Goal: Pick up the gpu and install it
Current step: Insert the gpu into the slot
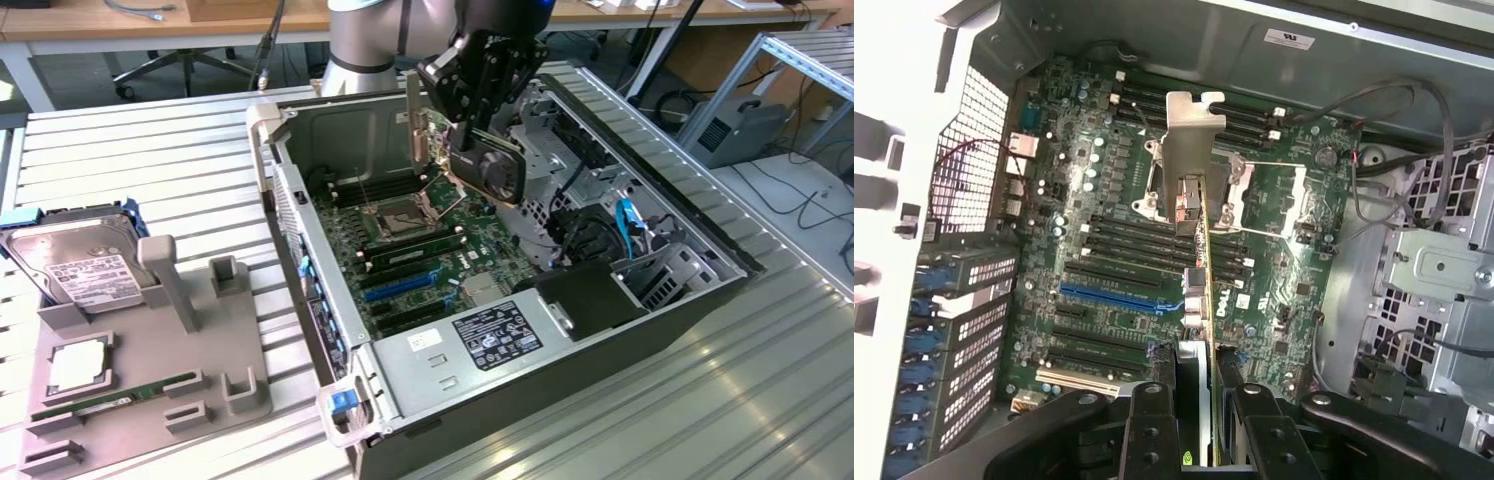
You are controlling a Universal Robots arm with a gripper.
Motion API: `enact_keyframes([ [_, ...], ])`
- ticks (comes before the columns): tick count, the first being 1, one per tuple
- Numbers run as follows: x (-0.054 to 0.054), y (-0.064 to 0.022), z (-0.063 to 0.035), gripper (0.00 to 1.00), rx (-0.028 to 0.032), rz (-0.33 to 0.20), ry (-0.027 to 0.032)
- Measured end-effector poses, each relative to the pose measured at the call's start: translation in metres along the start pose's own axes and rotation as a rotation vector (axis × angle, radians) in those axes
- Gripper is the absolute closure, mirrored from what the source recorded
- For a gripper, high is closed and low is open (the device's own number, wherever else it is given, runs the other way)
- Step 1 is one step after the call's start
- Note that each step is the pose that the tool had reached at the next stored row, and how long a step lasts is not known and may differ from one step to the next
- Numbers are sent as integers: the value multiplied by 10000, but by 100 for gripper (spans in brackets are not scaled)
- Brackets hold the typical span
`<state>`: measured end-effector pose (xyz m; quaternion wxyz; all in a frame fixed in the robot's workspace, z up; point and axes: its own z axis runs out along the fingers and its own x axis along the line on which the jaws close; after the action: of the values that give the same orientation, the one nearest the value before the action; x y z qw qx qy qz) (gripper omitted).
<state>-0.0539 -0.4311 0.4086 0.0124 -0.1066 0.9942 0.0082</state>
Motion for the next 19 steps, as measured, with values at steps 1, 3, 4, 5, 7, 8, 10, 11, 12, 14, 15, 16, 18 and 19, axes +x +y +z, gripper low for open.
enact_keyframes([
  [1, 0, 0, 0, 73, 0, -20, 1],
  [3, 0, 0, 0, 73, -1, -61, 1],
  [4, 0, 0, 0, 73, -1, -83, 2],
  [5, 0, 0, 0, 73, -2, -104, 2],
  [7, 0, 0, 0, 73, -3, -143, 3],
  [8, 0, 0, 0, 73, -4, -167, 3],
  [10, 0, 0, 0, 73, -5, -207, 3],
  [11, 0, 0, 0, 73, -5, -231, 4],
  [12, -1, 0, 0, 73, -6, -254, 4],
  [14, -1, 0, 0, 73, -8, -305, 4],
  [15, -1, 0, 0, 73, -8, -324, 5],
  [16, 0, 0, 0, 73, -9, -348, 5],
  [18, 0, 0, 0, 73, -10, -394, 6],
  [19, 0, 0, 0, 73, -10, -417, 6],
])
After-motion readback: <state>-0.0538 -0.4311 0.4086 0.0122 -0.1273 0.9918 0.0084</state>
